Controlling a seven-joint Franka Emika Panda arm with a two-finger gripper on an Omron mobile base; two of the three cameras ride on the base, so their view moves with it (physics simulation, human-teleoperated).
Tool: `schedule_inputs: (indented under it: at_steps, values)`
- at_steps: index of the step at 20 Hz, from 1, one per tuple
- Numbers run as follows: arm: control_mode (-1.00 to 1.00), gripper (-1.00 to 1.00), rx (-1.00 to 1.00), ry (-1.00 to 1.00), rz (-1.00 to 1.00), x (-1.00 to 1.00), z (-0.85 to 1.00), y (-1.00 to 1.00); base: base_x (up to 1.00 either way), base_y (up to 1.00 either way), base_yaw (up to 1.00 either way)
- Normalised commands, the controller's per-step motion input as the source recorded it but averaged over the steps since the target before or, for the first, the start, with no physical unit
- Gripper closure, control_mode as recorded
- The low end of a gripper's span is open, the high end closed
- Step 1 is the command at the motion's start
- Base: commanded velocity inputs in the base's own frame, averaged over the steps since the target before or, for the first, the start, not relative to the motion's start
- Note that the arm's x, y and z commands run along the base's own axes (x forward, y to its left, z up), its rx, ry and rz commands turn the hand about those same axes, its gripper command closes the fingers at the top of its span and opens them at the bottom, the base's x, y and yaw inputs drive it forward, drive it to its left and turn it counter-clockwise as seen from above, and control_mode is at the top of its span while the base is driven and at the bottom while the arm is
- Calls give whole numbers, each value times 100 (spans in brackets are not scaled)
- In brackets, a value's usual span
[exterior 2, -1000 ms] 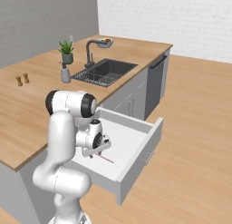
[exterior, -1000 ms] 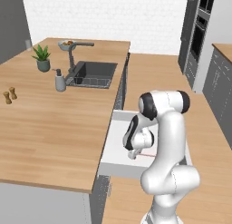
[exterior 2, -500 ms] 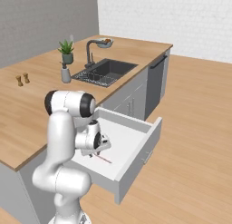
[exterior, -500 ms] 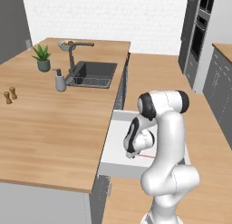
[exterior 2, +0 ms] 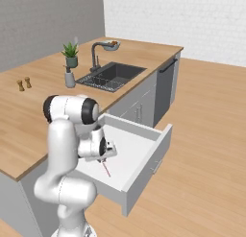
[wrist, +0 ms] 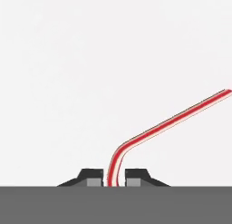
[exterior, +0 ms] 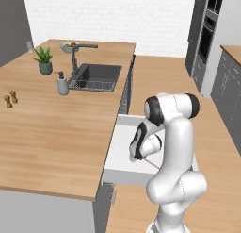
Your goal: Take a straw from the drawer in front and place it inside the glass cup on the dining counter.
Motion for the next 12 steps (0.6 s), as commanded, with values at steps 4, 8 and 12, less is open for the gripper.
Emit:
schedule_inputs:
  at_steps: [4,8,12]
  values:
    - [-100,100,0,0,-11,16,62,-19,0,0,0]
    - [-100,100,1,0,-6,0,100,-42,0,0,0]
    - [-100,100,8,0,-6,0,100,-66,0,0,0]
